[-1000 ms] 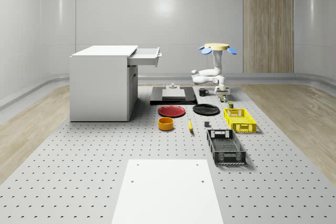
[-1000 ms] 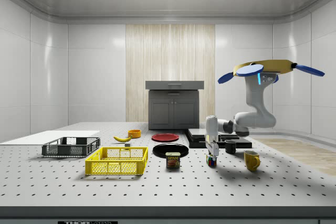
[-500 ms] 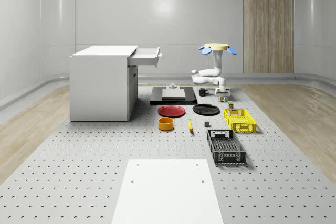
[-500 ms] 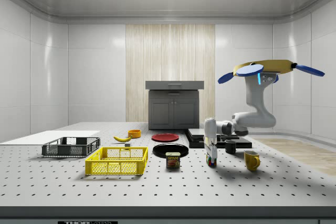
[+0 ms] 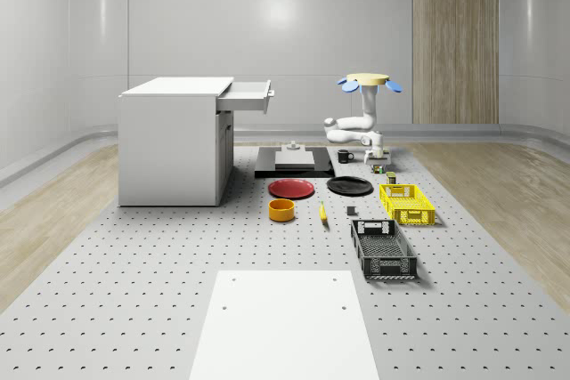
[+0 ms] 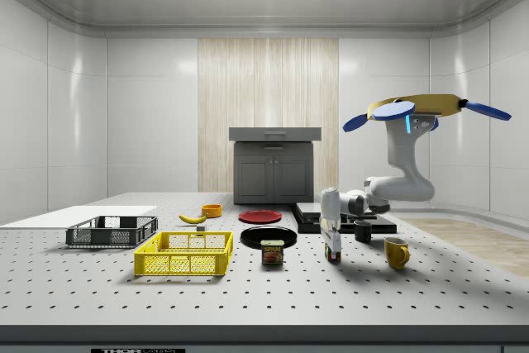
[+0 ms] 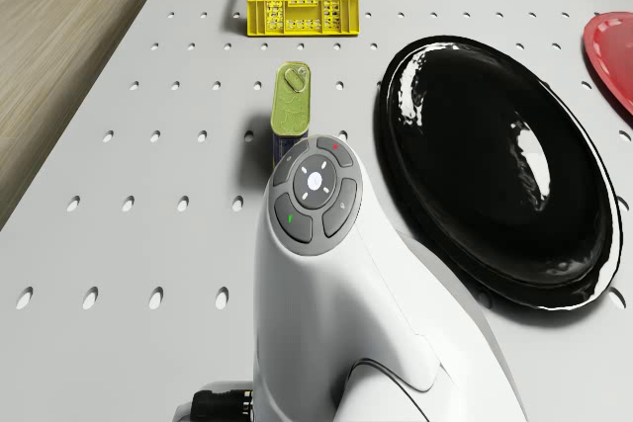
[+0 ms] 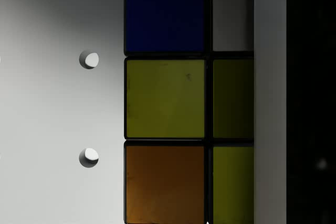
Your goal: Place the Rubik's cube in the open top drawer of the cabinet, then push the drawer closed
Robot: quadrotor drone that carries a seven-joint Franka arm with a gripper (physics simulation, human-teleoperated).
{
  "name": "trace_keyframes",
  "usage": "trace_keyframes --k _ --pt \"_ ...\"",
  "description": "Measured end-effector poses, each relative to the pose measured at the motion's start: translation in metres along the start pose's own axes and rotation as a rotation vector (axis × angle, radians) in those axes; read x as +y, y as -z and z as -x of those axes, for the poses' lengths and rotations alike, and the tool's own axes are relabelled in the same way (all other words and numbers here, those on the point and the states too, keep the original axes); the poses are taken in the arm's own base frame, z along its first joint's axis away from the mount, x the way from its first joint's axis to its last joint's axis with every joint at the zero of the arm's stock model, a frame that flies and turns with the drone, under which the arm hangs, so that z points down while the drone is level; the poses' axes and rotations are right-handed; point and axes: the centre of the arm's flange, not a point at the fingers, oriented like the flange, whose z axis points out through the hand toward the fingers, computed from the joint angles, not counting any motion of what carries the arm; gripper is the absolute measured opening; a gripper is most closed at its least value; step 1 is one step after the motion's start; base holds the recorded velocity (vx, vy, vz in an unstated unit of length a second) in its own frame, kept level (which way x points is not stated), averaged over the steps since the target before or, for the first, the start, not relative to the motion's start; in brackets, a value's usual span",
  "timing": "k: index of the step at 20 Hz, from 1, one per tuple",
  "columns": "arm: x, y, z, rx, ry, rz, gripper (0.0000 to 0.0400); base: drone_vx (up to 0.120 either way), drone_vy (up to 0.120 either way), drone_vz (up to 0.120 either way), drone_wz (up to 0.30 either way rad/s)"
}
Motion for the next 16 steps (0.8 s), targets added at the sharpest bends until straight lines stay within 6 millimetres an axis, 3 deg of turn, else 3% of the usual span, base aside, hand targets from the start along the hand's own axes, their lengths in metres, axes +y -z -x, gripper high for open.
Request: trace_keyframes --k 4,9,13,16 --pt "0.0 0.003 0.0 0.0 0.0 0.0 0.0331 0.0 0.0 0.0 0.0" --pt "0.0 0.02 0.0 0.0 0.0 0.0 0.0327 0.0 0.0 0.008 0.0" --pt "0.0 0.035 0.0 0.0 0.0 0.0 0.0326 0.0 -0.01 0.12 0.0" --pt "0.0 0.043 0.0 0.0 0.0 0.0 0.0325 0.107 -0.12 0.12 0.0"
